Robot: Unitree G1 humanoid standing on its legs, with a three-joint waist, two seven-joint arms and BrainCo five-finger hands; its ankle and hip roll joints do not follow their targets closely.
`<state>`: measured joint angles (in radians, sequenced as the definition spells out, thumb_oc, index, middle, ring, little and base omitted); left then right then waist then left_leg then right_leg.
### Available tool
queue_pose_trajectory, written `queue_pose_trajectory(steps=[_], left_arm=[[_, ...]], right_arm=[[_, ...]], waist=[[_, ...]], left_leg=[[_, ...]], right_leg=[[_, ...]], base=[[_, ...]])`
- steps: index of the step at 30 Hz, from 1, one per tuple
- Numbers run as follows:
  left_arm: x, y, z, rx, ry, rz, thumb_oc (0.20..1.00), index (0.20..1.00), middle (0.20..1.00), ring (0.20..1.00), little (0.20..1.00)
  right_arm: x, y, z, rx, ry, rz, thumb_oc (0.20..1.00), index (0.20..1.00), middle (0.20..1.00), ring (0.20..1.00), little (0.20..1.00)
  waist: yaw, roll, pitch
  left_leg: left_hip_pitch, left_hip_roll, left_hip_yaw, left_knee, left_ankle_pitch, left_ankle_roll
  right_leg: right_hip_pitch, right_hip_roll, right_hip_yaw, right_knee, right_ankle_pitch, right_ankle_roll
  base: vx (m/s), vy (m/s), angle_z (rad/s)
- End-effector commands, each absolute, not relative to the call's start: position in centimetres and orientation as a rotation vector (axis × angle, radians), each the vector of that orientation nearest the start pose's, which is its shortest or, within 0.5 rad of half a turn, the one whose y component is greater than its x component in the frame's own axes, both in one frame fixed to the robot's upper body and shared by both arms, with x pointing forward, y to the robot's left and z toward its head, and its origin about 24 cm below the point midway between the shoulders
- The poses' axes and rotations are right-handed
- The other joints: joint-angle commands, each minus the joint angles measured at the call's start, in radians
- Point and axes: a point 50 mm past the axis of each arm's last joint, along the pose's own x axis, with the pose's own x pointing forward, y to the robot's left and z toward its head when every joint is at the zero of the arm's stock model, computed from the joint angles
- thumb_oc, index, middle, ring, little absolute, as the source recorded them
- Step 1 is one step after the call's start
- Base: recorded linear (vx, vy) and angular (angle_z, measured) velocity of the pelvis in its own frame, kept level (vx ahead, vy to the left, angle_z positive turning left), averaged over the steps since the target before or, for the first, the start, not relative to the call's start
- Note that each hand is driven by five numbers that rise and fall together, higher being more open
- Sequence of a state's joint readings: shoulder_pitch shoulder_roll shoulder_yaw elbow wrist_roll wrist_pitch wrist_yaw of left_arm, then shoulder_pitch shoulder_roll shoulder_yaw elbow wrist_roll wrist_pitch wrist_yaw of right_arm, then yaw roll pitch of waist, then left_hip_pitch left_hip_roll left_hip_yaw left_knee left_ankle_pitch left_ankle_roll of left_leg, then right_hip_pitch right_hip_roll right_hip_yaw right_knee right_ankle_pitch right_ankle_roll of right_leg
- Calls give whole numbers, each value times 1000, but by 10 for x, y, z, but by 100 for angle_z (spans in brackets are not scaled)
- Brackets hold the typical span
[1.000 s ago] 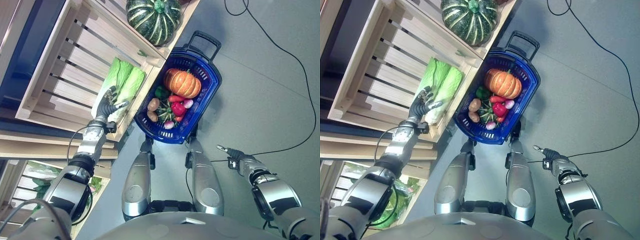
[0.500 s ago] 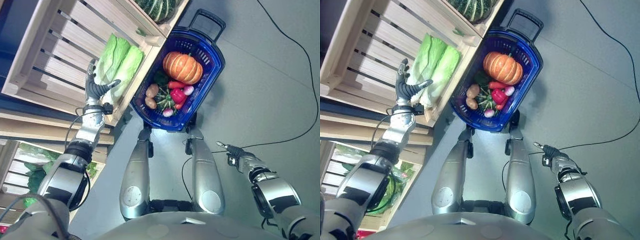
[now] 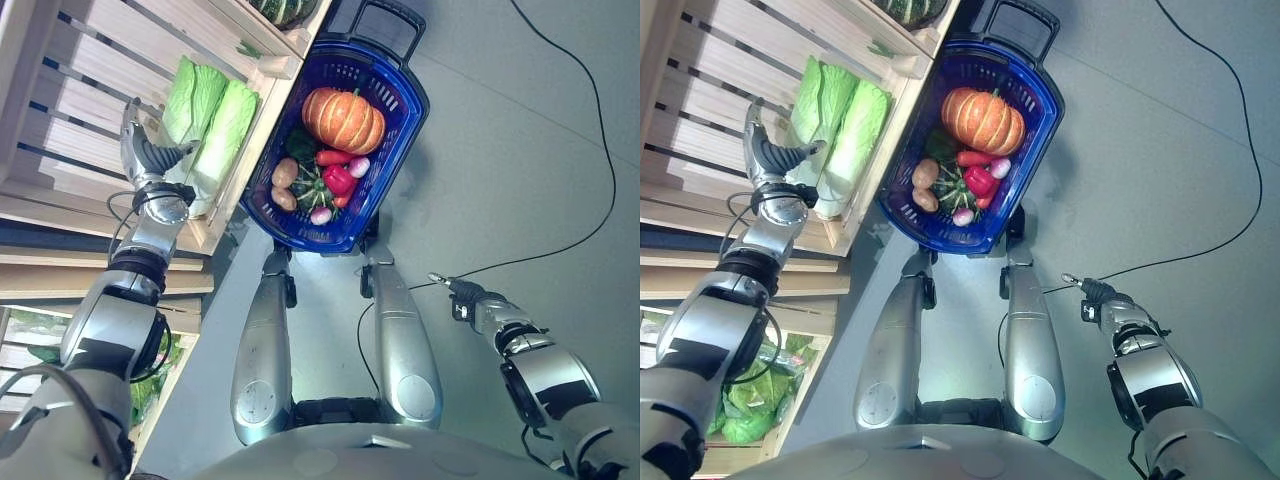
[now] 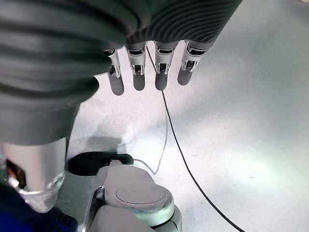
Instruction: Pick up fruits and vegetables into the basket
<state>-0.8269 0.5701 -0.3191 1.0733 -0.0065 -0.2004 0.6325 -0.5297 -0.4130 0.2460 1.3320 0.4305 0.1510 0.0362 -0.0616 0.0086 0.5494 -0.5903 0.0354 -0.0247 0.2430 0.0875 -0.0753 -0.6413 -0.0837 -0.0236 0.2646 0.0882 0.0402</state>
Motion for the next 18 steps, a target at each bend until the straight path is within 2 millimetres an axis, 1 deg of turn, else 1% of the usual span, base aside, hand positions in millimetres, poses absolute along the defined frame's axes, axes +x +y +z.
queue_pose_trajectory(steps=[1,6,9,10,11,12,18], left_arm=[[359,314,129,833,-61,729,1000,1000,1000,1000,1000],[357,320,116,887,65,738,1000,1000,1000,1000,1000],[356,321,113,889,100,729,1000,1000,1000,1000,1000],[355,322,107,889,142,715,1000,1000,1000,1000,1000],[355,323,106,888,150,715,1000,1000,1000,1000,1000],[354,323,103,886,174,707,1000,1000,1000,1000,1000],[350,330,94,884,276,694,1000,1000,1000,1000,1000]], right_arm=[[242,-286,-79,-138,992,-238,1000,1000,1000,1000,1000],[249,-284,-75,-145,987,-228,1000,1000,1000,1000,1000],[252,-284,-73,-149,984,-227,1000,1000,1000,1000,1000],[252,-285,-72,-153,984,-226,1000,1000,1000,1000,1000],[253,-285,-71,-154,980,-225,1000,1000,1000,1000,1000],[253,-285,-71,-157,980,-225,1000,1000,1000,1000,1000],[256,-288,-68,-166,972,-222,1000,1000,1000,1000,1000]], waist=[[1,-19,-29],[-4,-27,-29],[-6,-28,-29],[-8,-31,-29],[-9,-31,-29],[-11,-34,-29],[-16,-39,-29]], left_leg=[[-56,-41,18,100,-89,28],[-65,-41,20,101,-86,25],[-70,-40,23,102,-84,24],[-73,-39,25,108,-89,23],[-78,-39,24,105,-83,23],[-80,-38,25,111,-89,22],[-95,-35,27,113,-85,20]], right_leg=[[-7,48,-7,126,-129,-2],[-15,53,-5,124,-128,-3],[-20,53,-5,125,-127,-4],[-23,55,-5,131,-133,-4],[-28,56,-5,128,-127,-4],[-29,57,-4,133,-133,-4],[-44,60,-3,135,-131,-3]], base=[[0,0,0],[0,0,0],[4,19,-4],[2,24,-4],[12,33,-4],[-2,23,-4],[1,4,-1]])
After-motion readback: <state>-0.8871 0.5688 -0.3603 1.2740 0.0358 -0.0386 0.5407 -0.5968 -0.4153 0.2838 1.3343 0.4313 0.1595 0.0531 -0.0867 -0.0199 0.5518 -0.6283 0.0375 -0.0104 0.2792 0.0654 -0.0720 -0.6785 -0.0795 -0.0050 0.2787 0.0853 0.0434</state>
